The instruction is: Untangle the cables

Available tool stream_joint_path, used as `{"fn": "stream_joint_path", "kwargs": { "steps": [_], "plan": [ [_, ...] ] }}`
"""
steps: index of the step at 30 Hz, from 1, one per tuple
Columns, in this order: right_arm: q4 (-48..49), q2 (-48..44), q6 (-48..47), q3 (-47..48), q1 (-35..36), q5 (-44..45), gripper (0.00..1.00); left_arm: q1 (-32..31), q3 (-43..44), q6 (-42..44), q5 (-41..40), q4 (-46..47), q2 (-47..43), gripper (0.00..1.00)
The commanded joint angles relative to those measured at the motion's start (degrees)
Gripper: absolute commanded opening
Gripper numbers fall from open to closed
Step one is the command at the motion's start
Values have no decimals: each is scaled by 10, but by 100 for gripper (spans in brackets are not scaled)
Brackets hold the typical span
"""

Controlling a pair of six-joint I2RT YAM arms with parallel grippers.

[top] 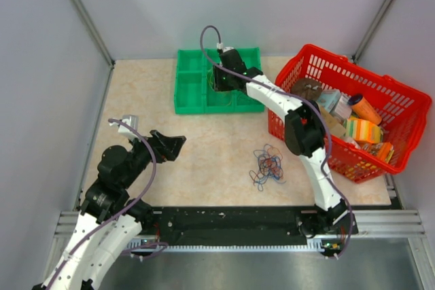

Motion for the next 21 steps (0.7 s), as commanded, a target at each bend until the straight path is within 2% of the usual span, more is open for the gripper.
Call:
{"fn": "stream_joint_path", "kwargs": {
  "steps": [1,6,10,14,17,19,21],
  "plan": [
    [6,-42,-25,-8,3,-10,36,-1,0,-3,11,28,3,93],
    [24,-73,-32,-36,6,-5,38,-1,1,4,2,18,-1,93],
    [47,-52,-55,-28,6,-11,41,-1,1,3,4,21,-1,93],
    [80,-25,-68,-32,5,-32,38,0,1,2,6,21,-2,93],
    [107,-15,-70,-36,5,-41,26,-1,-1,4,3,19,-2,93],
    [105,-13,-67,-32,5,-49,8,-1,-3,4,2,17,-1,93],
    [103,-17,-64,-45,5,-55,2,-1,-3,4,2,17,1,93]
  ]
}}
